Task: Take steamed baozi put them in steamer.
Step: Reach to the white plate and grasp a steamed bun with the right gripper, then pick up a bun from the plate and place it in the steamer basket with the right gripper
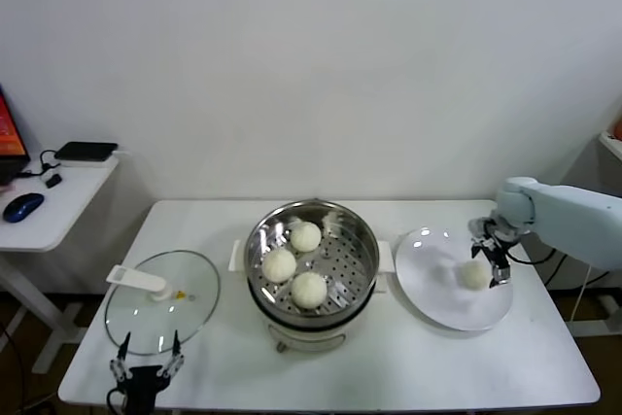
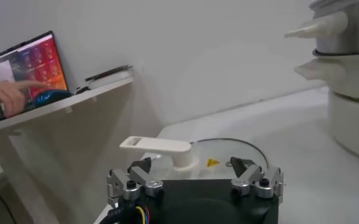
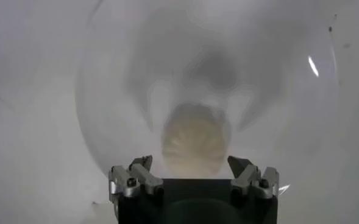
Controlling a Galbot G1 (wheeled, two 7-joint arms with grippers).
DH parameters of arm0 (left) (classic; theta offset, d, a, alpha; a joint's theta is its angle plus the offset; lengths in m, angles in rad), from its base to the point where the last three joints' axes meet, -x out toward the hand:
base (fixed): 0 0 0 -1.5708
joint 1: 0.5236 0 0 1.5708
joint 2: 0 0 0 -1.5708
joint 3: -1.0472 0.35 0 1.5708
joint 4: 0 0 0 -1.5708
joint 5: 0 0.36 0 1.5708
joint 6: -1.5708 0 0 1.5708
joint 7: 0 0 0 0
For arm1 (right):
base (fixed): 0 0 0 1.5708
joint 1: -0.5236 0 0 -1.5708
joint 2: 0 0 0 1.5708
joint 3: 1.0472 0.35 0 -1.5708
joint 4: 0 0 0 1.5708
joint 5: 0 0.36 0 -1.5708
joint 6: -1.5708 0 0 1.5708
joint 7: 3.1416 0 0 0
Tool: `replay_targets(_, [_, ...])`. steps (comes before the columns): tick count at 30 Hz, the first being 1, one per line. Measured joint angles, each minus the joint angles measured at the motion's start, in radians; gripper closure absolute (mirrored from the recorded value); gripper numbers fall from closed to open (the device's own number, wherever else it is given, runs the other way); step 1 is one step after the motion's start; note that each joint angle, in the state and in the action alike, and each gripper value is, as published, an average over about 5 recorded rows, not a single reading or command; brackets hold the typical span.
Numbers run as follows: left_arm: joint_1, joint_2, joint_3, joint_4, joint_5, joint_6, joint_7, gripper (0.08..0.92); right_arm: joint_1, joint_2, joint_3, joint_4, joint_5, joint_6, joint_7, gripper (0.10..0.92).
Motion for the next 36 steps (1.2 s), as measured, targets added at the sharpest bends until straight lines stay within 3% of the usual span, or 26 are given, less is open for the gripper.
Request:
replay_targets(4, [0.0, 0.0, -0.001, 0.001, 0.001, -0.001, 0.0, 0.177, -0.014, 0.002, 0.012, -0.007, -0.01, 0.0, 0.001, 0.231])
replay_targets(15, [-0.002, 0.0, -0.003, -0.001, 0.0, -0.003, -0.001, 0.177, -0.03, 0.014, 0.038, -0.019, -0.026, 0.001, 0.006, 0.478])
replay_targets(26, [0.004, 0.0, -0.003, -0.012, -0.002, -0.007, -0.002, 0.177, 0.05, -0.012, -0.026, 0.039, 0.025, -0.012, -0.012, 0.491])
replay_targets(36, [0.004, 0.0, 0.006, -0.022, -0.001, -0.008, -0.003, 0.177, 0.394, 0.012, -0.271, 0.242, 0.245, -0.064, -0.027, 0.537])
